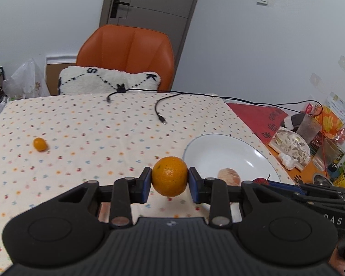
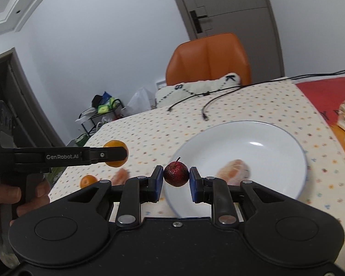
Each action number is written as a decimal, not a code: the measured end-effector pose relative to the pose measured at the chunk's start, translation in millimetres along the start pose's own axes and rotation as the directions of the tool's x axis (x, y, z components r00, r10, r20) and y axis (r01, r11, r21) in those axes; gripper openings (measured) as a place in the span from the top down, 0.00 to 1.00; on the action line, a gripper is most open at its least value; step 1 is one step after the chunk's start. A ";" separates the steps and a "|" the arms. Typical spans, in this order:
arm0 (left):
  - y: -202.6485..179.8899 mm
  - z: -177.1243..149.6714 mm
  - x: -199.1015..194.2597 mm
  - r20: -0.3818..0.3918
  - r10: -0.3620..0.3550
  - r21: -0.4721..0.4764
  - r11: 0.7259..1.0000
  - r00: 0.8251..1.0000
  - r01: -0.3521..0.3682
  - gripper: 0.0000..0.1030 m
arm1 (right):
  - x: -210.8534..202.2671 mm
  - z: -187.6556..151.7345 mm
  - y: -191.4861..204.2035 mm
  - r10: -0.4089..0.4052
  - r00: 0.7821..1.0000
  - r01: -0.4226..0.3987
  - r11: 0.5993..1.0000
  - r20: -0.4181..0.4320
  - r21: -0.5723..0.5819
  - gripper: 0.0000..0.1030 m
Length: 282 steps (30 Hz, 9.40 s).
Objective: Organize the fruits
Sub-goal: 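Carry the orange and red apple to the white bowl and open both grippers, then withdraw both grippers from the bowl toward the fruit on the table, then grasp a small orange with the left gripper while the right grasps another red apple, then carry the small orange and red apple over the white bowl with both grippers, then open both grippers to drop the orange and apple into the bowl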
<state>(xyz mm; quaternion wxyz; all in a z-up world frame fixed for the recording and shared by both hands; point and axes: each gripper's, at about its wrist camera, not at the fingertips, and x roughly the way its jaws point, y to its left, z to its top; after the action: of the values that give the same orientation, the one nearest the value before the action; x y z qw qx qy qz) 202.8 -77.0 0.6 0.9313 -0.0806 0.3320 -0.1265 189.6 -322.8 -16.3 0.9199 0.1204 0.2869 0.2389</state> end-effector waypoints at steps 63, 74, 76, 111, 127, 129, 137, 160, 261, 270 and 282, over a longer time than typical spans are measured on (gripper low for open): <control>-13.9 -37.4 -61.2 0.023 -0.011 0.009 1.000 1.000 0.010 0.19 | -85.9 -42.3 1.8 -0.198 0.972 0.184 0.976 0.127 0.117 0.27; 22.0 -60.4 -127.2 0.092 0.042 0.002 0.999 0.995 -0.042 0.07 | -97.4 -56.6 42.7 -0.145 0.980 0.133 0.987 0.134 0.090 0.15; 28.7 -63.5 -136.9 0.104 0.052 -0.005 0.999 0.993 -0.052 0.07 | -98.4 -56.5 49.2 -0.141 0.980 0.131 0.988 0.138 0.080 0.13; 139.0 -104.6 -182.5 0.186 0.172 -0.189 0.972 0.967 -0.136 0.08 | -46.2 -64.1 126.0 -0.033 0.996 0.036 0.998 0.079 -0.043 0.02; 143.8 -117.7 -144.6 0.164 0.168 -0.223 0.966 0.972 -0.129 0.15 | -8.5 -80.8 132.1 -0.019 1.000 0.018 0.997 -0.011 -0.074 0.19; 142.7 -117.1 -138.7 0.159 0.166 -0.217 0.968 0.973 -0.130 0.16 | -2.3 -83.5 133.2 -0.011 1.000 0.009 0.997 -0.024 -0.076 0.22; 141.9 -115.9 -117.2 0.118 0.157 -0.198 0.971 0.980 -0.132 0.33 | 23.4 -89.2 139.9 0.039 0.996 -0.046 0.995 -0.083 -0.083 0.36; 133.0 -101.0 -63.6 0.021 0.151 -0.111 0.983 0.988 -0.148 0.48 | 66.8 -98.1 145.1 0.111 0.982 -0.124 0.989 -0.152 -0.078 0.79; -63.8 -30.8 22.6 0.070 0.062 0.177 0.981 0.996 -0.074 0.34 | -60.9 -67.7 -44.3 -0.179 0.961 0.134 0.969 0.213 0.208 0.36; -45.4 -33.4 -5.3 0.103 0.095 0.117 0.987 0.990 -0.107 0.19 | -67.1 -68.7 -32.1 -0.177 0.958 0.130 0.970 0.227 0.207 0.20; -19.7 -46.2 -37.2 0.109 0.087 0.062 0.994 0.990 -0.094 0.17 | -74.0 -66.9 -9.0 -0.180 0.954 0.138 0.974 0.240 0.181 0.03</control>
<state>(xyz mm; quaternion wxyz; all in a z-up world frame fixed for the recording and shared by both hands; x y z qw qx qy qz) 141.9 -88.1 -7.9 0.9546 -0.0407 0.2808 -0.0908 100.4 -362.5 -38.7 0.9524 0.2011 0.1938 0.1224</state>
